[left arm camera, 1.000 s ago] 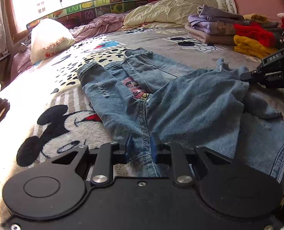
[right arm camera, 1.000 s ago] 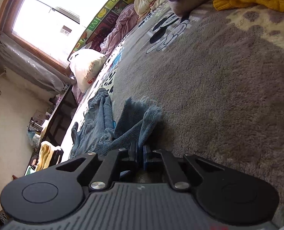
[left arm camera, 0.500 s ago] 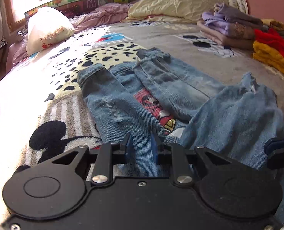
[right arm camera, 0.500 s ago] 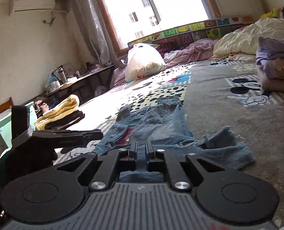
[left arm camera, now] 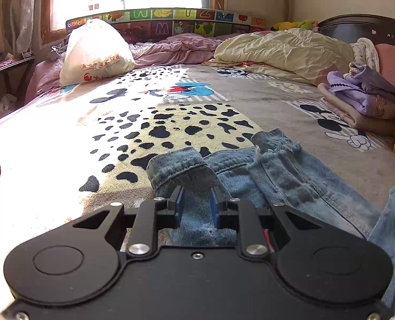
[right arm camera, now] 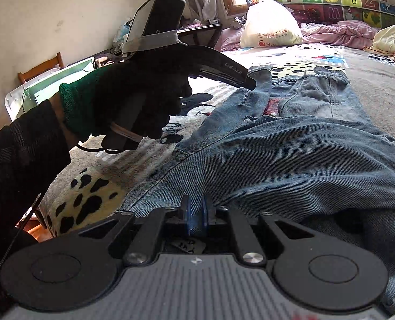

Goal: Fold clothes

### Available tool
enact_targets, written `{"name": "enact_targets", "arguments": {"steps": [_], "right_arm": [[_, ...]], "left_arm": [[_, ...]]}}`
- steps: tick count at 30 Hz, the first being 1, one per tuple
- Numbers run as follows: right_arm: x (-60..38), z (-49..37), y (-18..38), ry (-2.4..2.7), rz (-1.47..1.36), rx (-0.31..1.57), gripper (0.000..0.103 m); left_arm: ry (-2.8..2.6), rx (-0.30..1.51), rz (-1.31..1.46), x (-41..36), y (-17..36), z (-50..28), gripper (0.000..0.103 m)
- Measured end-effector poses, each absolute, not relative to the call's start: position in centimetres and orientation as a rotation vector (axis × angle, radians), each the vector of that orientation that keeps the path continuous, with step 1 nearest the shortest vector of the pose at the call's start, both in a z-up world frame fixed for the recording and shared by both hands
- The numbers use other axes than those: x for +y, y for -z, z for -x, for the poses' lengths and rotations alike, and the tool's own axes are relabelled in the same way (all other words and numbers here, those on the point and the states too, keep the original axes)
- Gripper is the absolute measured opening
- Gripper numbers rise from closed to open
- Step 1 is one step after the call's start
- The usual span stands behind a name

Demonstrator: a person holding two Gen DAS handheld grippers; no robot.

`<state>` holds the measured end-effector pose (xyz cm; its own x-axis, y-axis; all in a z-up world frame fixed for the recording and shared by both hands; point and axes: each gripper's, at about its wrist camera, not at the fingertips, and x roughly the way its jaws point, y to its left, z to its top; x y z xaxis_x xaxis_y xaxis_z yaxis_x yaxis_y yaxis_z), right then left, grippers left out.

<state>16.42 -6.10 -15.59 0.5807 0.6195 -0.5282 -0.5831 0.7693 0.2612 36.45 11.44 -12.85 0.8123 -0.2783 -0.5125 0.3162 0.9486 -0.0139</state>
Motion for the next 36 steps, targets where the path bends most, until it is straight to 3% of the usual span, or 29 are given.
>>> {"name": "enact_targets", "arguments": {"steps": [8, 15, 17, 19, 21, 22, 24, 30, 36], "right_arm": [[-6.2, -16.3, 16.6, -0.716, -0.074, 0.632, 0.012], [-6.3, -15.8, 17.0, -0.719, -0.086, 0.621, 0.012], [-6.2, -15.6, 16.8, -0.713, -0.078, 0.621, 0.012], [-6.2, -15.4, 16.2, -0.710, -0.068, 0.632, 0.012], [-6.9, -14.9, 15.2, -0.733, -0.080, 0.636, 0.022], [-7.7, -14.4, 14.7, -0.738, -0.099, 0.628, 0.033], [-9.9, -13.3, 13.8, -0.721, -0.144, 0.611, 0.037], [-19.9, -14.2, 13.8, -0.490, -0.461, 0.634, 0.038], [-27.9, -17.0, 18.8, -0.234, -0.999, 0.671, 0.049]], "left_arm": [[0.292, 0.674, -0.124, 9.4, 14.4, -41.4, 0.020], [0.306, 0.644, -0.017, 11.2, 13.8, -40.2, 0.022], [0.284, 0.621, -0.007, 11.7, 12.7, -38.8, 0.036], [0.265, 0.580, -0.026, 12.2, 11.5, -36.7, 0.043], [0.258, 0.546, -0.043, 12.7, 10.4, -34.4, 0.043], [0.257, 0.528, -0.048, 13.0, 9.9, -33.1, 0.043], [0.251, 0.509, -0.050, 13.5, 9.2, -30.6, 0.043], [0.294, 0.452, -0.088, 12.6, 8.7, -22.0, 0.043], [0.419, 0.433, -0.099, 10.0, 10.7, -14.3, 0.044]]}}
